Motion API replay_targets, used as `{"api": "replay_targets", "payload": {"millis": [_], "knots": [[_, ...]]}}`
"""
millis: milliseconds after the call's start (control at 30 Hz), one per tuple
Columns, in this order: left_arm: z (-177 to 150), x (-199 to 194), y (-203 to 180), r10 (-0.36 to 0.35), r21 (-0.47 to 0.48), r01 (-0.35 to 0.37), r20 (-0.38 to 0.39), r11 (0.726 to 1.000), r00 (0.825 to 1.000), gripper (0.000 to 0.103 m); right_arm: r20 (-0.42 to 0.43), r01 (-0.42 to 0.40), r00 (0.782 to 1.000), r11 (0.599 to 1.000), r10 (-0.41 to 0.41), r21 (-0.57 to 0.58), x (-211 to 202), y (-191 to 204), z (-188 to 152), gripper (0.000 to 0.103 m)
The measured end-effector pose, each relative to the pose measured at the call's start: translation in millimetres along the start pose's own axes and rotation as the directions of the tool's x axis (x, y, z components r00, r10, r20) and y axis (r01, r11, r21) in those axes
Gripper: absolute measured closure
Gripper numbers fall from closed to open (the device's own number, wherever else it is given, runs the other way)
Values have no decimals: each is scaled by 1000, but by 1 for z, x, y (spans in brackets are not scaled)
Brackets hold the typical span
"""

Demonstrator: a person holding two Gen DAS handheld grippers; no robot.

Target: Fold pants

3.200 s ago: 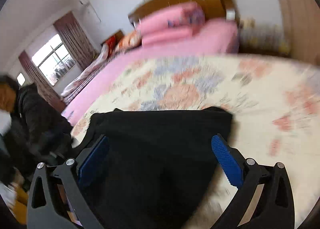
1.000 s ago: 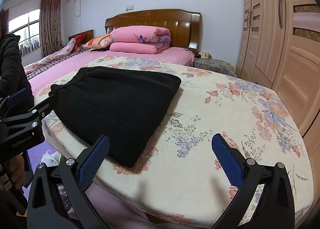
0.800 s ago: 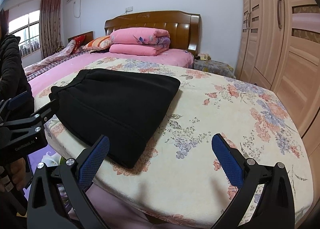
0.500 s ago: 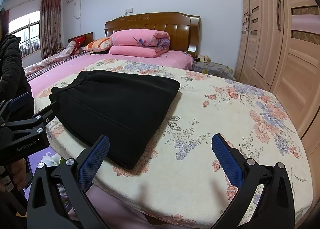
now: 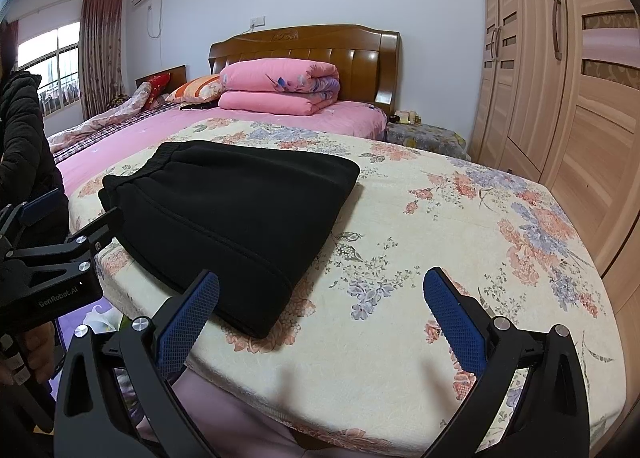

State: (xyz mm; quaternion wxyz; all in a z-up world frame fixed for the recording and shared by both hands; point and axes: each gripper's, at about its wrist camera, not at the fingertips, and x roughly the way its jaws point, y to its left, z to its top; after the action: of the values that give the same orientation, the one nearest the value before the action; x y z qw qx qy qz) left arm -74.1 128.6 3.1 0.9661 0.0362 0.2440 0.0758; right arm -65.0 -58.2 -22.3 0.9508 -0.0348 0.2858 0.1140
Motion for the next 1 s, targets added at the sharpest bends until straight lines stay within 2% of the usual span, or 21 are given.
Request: {"api": "replay_targets", "payload": {"millis": [1000], "knots": [[0, 4, -1, -8, 5, 8, -15, 1000, 1000, 1, -1, 0, 1000, 1000, 0, 6, -3, 3, 0, 4]]}}
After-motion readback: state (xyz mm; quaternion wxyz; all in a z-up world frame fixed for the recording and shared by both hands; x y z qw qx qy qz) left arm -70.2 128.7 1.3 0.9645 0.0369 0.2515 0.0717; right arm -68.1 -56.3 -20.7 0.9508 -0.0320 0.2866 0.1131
